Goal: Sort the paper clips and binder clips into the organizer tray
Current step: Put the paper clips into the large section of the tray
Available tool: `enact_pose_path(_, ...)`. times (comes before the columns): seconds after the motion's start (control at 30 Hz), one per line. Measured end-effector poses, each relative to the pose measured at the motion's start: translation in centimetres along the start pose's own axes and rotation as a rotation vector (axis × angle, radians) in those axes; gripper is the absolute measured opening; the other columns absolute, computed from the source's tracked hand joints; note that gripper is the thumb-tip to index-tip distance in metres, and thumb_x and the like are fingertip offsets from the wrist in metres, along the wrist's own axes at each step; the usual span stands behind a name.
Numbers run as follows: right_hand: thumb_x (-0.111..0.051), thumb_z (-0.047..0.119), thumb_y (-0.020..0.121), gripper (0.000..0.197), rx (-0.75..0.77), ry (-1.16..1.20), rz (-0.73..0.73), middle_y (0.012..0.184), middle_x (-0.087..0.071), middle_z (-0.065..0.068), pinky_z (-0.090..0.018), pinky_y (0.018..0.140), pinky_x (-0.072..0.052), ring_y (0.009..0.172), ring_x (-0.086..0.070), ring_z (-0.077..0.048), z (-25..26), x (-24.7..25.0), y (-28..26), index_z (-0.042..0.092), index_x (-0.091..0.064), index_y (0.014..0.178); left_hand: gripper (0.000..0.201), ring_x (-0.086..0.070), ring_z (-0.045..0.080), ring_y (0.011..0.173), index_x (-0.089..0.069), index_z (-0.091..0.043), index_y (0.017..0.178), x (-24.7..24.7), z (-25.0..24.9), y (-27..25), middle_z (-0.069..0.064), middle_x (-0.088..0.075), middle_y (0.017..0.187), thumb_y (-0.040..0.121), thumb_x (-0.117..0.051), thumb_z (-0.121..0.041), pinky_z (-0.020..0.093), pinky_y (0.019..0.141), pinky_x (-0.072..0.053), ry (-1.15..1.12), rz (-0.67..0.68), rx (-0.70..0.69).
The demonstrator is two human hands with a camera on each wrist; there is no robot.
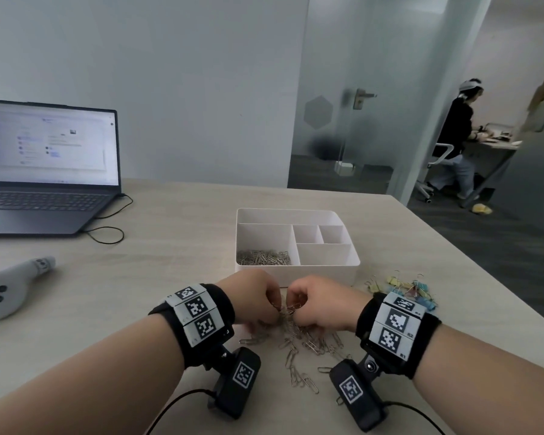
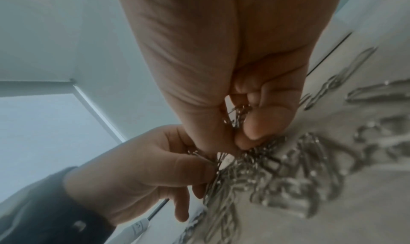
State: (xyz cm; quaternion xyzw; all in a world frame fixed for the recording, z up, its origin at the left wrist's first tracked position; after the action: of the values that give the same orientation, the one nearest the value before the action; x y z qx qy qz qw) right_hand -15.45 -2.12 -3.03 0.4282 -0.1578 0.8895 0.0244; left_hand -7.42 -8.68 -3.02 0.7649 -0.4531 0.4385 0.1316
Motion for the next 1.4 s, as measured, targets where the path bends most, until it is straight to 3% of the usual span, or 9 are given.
enact_pose_path(0.17, -0.06, -0.007, 0.083, 0.017, 0.025, 0.246, -0.036, 0.064, -0.06, -0.006, -0.026, 0.048, -0.052, 0.049, -0.059, -0.013, -0.3, 1.0, 0.5, 0.008, -0.064, 0.088, 0.011, -0.068, 0.015, 0.059, -0.071, -0.012, 0.085, 1.9, 0.3, 0.2, 0.001, -0.071, 0.069, 0.077, -0.066, -0.007, 0.033, 0.057, -0.062, -0.16, -0.051, -0.042)
enact_pose_path(0.43, -0.06, -0.012, 0.087, 0.021, 0.079, 0.477, -0.193, 0.065, -0.059, -0.007, -0.02, 0.044, -0.048, 0.05, -0.055, -0.011, 1.8, 6.4, 2.9, 0.008, -0.062, 0.081, 0.006, -0.066, 0.015, 0.059, -0.071, -0.016, 0.08, 9.5, 0.0, 1.3, -0.003, -0.068, 0.068, 0.08, -0.076, -0.017, 0.032, 0.054, -0.061, -0.307, -0.38, -0.099)
enact_pose_path(0.6, -0.064, -0.002, 0.087, 0.009, 0.066, 0.246, -0.35, 0.074, -0.065, -0.013, -0.02, 0.046, -0.052, 0.057, -0.06, -0.019, 3.0, 8.9, 5.3, -0.002, -0.066, 0.095, 0.004, -0.067, 0.01, 0.07, -0.073, -0.029, 0.086, 12.1, -1.0, 2.3, -0.012, -0.071, 0.079, 0.082, -0.073, -0.032, 0.027, 0.068, -0.055, 0.059, -0.515, -0.092)
enact_pose_path(0.73, -0.075, 0.02, 0.086, 0.017, 0.051, 0.026, -0.33, 0.096, -0.074, -0.002, -0.03, 0.066, -0.058, 0.066, -0.065, -0.017, 3.5, 8.4, 6.3, 0.017, -0.071, 0.101, 0.015, -0.055, 0.001, 0.058, -0.073, -0.031, 0.099, 11.4, -1.1, 3.0, -0.015, -0.065, 0.075, 0.088, -0.064, -0.038, 0.029, 0.075, -0.054, 0.247, -0.455, -0.04)
enact_pose_path(0.83, -0.077, 0.025, 0.085, 0.02, 0.067, 0.021, -0.321, 0.102, -0.072, 0.003, -0.035, 0.075, -0.06, 0.075, -0.069, -0.017, 3.3, 8.2, 5.8, 0.021, -0.072, 0.103, 0.019, -0.061, 0.009, 0.072, -0.073, -0.033, 0.105, 10.9, -0.6, 2.6, -0.014, -0.067, 0.086, 0.088, -0.065, -0.037, 0.026, 0.074, -0.05, 0.249, -0.439, -0.025)
enact_pose_path(1.03, -0.073, 0.022, 0.087, 0.005, 0.139, 0.021, -0.29, 0.09, -0.075, -0.002, -0.024, 0.057, -0.052, 0.066, -0.062, -0.01, 2.8, 7.7, 2.6, 0.02, -0.074, 0.092, 0.013, -0.063, 0.009, 0.081, -0.077, -0.028, 0.093, 9.8, -1.1, 0.1, -0.013, -0.071, 0.083, 0.088, -0.065, -0.03, 0.025, 0.076, -0.049, 0.17, -0.44, -0.137)
enact_pose_path(1.13, -0.076, 0.035, 0.086, 0.025, 0.108, -0.139, -0.058, 0.098, -0.072, 0.006, -0.016, 0.058, -0.05, 0.073, -0.063, -0.005, 1.9, 4.9, 0.7, 0.023, -0.073, 0.107, 0.017, -0.06, 0.004, 0.077, -0.078, -0.031, 0.099, 7.3, -1.8, -1.2, -0.019, -0.066, 0.079, 0.091, -0.064, -0.037, 0.023, 0.076, -0.047, 0.208, -0.3, -0.198)
enact_pose_path(1.3, -0.074, 0.067, 0.075, 0.085, 0.016, -0.565, 0.115, 0.133, -0.051, 0.006, -0.036, 0.098, -0.05, 0.113, -0.057, -0.014, -0.6, 2.6, -0.7, 0.034, -0.044, 0.148, 0.071, -0.059, 0.011, 0.101, -0.06, -0.031, 0.126, 2.5, 0.7, -1.8, -0.014, -0.06, 0.115, 0.07, -0.061, -0.076, 0.035, 0.093, -0.05, 0.45, 0.066, -0.067)
enact_pose_path(1.4, -0.07, 0.061, 0.08, 0.087, -0.01, -0.617, 0.123, 0.141, -0.041, -0.001, -0.036, 0.097, -0.051, 0.109, -0.057, -0.018, -0.4, 2.0, -0.4, 0.031, -0.035, 0.154, 0.063, -0.055, 0.021, 0.112, -0.058, -0.022, 0.122, 1.0, 1.3, -1.6, -0.004, -0.049, 0.128, 0.075, -0.059, -0.065, 0.039, 0.098, -0.048, 0.59, 0.133, -0.015)
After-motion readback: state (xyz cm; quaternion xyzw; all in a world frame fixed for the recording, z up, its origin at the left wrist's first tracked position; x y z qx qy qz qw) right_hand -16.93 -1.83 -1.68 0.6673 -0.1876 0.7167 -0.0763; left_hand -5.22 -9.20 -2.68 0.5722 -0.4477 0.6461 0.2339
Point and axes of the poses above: each hand's wrist, its own y-axis towards the middle knuckle, its own x-axis out of the back of the hand, z = x × y, the point moved 10 cm from there along y, towards the middle knuckle
